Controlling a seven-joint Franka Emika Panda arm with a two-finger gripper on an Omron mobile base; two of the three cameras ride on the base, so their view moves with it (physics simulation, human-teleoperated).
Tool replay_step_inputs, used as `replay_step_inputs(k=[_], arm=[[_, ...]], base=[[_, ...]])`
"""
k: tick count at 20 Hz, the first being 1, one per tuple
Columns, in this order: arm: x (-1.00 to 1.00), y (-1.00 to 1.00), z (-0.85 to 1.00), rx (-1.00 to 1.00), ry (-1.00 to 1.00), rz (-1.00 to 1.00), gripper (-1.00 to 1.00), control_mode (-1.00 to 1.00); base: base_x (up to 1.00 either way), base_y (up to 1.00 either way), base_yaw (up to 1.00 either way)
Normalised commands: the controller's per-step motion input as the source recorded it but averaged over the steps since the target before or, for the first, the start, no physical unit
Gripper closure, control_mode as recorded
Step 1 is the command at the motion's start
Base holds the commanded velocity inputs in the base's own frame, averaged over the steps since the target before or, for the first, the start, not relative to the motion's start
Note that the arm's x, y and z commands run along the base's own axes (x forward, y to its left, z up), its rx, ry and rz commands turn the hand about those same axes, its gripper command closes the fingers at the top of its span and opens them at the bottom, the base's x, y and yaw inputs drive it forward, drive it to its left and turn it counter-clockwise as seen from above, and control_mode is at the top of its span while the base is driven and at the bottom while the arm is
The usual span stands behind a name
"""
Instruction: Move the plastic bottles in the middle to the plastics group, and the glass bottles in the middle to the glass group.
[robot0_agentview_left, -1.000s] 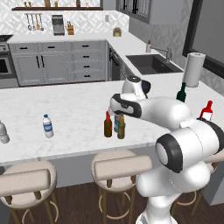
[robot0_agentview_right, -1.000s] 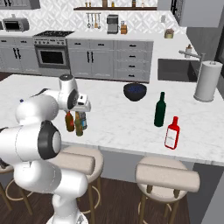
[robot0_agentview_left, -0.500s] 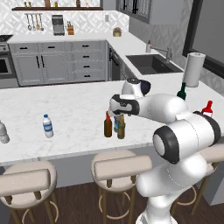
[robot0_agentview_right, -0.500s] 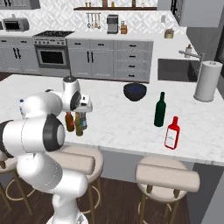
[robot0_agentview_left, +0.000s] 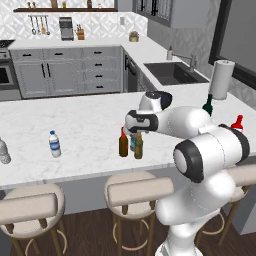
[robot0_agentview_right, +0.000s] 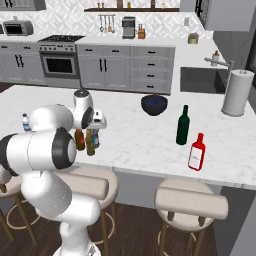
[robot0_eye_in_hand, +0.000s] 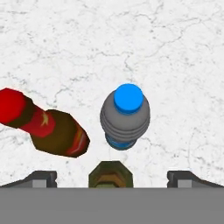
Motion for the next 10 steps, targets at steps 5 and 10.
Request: replay_step_inputs(k=[5, 10], arm=[[0.00, 0.01, -0.08, 0.00, -0.10, 0.04, -1.00, -1.00], [-0.06, 0.00, -0.08, 0.00, -0.07, 0.01, -1.00, -1.00]], base=[[0.00, 0.00, 0.00], [0.00, 0.00, 0.00]])
